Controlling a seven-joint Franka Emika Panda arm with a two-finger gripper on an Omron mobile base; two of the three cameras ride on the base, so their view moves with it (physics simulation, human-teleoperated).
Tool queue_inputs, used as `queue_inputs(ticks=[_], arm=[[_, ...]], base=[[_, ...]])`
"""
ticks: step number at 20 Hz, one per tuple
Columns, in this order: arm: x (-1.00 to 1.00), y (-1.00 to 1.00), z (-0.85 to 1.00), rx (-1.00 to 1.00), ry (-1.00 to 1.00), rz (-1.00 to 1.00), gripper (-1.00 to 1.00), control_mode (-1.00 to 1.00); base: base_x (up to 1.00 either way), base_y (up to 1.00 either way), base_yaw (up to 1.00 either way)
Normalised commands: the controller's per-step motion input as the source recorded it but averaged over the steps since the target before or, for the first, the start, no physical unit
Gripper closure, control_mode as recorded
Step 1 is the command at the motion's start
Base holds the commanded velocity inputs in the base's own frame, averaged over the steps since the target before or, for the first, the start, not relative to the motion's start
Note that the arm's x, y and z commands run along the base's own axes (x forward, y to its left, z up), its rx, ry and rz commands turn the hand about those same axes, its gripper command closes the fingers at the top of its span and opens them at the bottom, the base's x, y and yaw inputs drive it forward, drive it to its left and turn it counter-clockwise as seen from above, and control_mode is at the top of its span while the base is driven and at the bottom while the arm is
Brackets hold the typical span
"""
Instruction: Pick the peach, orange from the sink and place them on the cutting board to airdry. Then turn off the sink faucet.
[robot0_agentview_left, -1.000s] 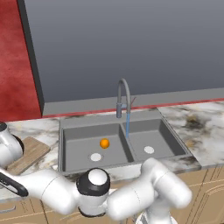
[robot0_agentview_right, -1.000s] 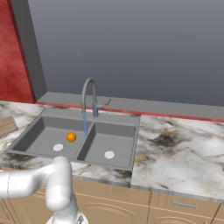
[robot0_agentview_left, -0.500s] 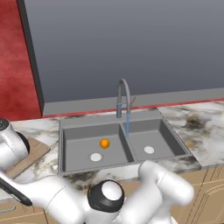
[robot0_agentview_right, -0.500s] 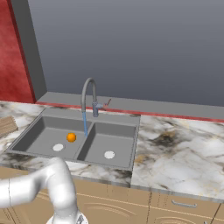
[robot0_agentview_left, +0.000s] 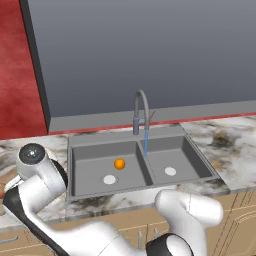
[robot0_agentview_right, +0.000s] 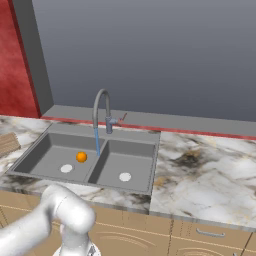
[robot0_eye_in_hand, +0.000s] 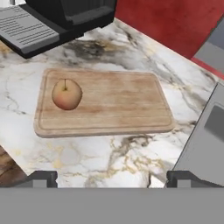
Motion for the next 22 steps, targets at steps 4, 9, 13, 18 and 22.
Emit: queue_inputs(ticks=[4,9,13,18,22], arm=[[-0.28,-0.85,0.89,0.13,-0.03,0.0,-1.0,-1.0],[-0.38,-0.65,0.92,0.17,0.03,-0.02,-1.0,-1.0],[-0.47,-0.6,0.66,0.04,0.02,-0.07,-1.0,-1.0],[-0.22,-0.26,0.34,-0.02,0.0,-0.11,-1.0,-1.0],[-0.28,-0.41,0.27,-0.01,0.02,-0.16,-1.0,-1.0]], base=[[0.0,0.0,0.0],[0.0,0.0,0.0],[0.0,0.0,0.0],[0.0,0.0,0.0],[0.0,0.0,0.0]])
